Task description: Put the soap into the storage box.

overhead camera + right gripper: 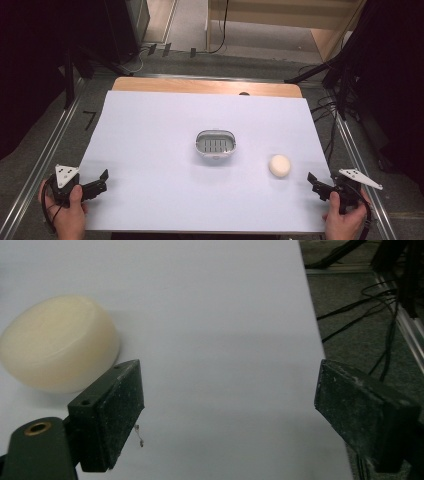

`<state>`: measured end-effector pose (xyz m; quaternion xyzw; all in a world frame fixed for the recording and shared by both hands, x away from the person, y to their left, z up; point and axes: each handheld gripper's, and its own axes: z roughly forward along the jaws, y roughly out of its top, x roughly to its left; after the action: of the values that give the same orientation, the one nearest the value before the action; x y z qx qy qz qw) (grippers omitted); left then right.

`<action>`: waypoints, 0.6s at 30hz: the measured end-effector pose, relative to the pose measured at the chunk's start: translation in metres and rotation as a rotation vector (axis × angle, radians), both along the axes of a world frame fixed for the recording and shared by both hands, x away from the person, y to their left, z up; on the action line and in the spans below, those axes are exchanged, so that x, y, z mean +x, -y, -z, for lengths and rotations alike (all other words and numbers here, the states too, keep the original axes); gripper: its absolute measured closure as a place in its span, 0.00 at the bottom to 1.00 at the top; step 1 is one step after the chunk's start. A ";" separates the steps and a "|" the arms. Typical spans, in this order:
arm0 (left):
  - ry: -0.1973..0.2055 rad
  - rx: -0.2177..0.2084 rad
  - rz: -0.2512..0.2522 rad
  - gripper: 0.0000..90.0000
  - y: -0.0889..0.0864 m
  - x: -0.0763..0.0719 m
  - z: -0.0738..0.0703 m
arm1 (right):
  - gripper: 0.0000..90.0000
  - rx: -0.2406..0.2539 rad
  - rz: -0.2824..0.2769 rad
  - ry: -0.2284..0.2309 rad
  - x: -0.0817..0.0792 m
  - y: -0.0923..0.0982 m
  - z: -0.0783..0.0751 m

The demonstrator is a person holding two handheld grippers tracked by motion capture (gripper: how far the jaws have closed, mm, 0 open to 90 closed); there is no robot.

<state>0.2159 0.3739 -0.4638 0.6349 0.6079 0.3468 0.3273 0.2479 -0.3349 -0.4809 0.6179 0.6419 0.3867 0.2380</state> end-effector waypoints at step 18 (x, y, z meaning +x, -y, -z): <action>0.001 0.003 0.005 0.00 0.000 0.000 0.000 | 0.15 0.015 -0.142 -0.046 0.005 -0.027 -0.020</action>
<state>0.2158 0.3738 -0.4639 0.6367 0.6056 0.3474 0.3274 0.2526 -0.3077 -0.4606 0.5812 0.6865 0.3932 0.1906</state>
